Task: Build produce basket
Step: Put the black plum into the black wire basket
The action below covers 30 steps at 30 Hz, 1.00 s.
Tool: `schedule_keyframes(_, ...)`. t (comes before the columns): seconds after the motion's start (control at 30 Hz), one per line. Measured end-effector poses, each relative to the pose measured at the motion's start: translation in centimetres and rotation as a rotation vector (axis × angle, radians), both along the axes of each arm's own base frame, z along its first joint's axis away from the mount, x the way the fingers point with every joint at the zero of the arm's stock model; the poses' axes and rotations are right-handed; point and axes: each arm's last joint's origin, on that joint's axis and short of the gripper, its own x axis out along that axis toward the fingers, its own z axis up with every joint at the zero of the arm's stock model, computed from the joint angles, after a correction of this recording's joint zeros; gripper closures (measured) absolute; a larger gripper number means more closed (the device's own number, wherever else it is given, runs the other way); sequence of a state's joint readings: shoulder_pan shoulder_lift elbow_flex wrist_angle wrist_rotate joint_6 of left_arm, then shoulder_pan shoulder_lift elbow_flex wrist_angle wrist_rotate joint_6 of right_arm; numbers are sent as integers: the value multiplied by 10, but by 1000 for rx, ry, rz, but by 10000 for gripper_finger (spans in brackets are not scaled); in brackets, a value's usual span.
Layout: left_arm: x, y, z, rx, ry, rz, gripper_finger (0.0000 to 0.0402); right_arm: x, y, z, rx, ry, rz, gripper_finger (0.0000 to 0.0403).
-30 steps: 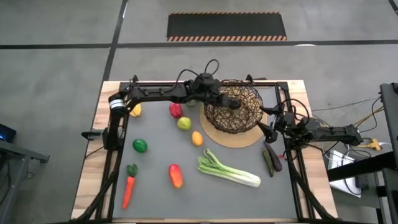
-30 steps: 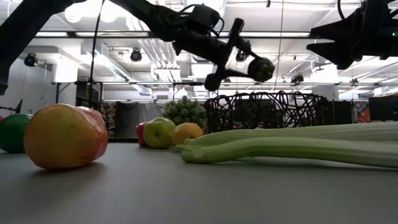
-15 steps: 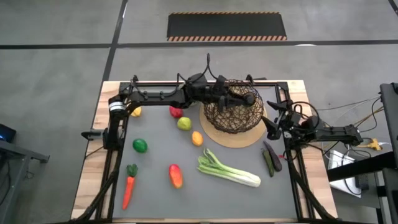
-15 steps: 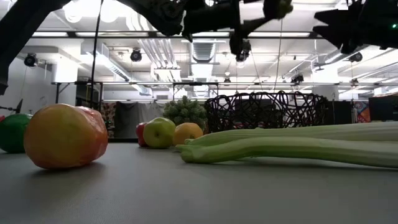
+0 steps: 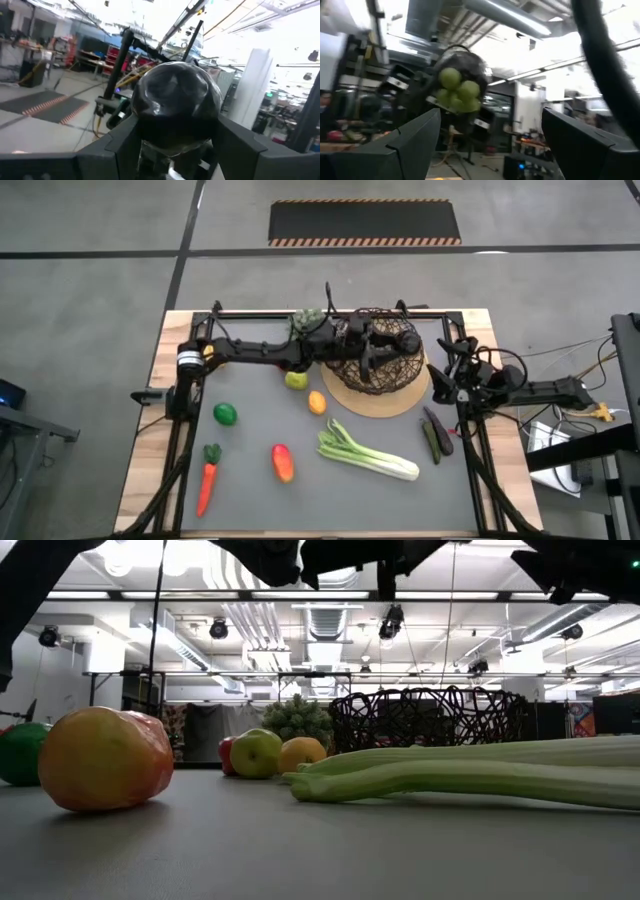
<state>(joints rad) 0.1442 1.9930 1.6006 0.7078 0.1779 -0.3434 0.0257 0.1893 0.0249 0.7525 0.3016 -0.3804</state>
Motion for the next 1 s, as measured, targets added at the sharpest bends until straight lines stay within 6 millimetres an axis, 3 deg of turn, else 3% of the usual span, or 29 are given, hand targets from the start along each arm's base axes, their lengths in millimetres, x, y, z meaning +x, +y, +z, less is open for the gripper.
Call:
schedule_keyframes(0.3,1,-8,-1,35,2,-2,210,19,2,25,-34,49,28,75)
schedule_keyframes(0.6,1,-7,-1,35,-1,0,210,62,3,45,-55,198,12,75)
schedule_keyframes(0.87,1,-7,-1,35,-6,-5,210,71,2,46,-42,234,-8,80)
schedule_keyframes(1.0,1,-8,0,37,-10,-8,210,72,2,45,-36,242,0,115)
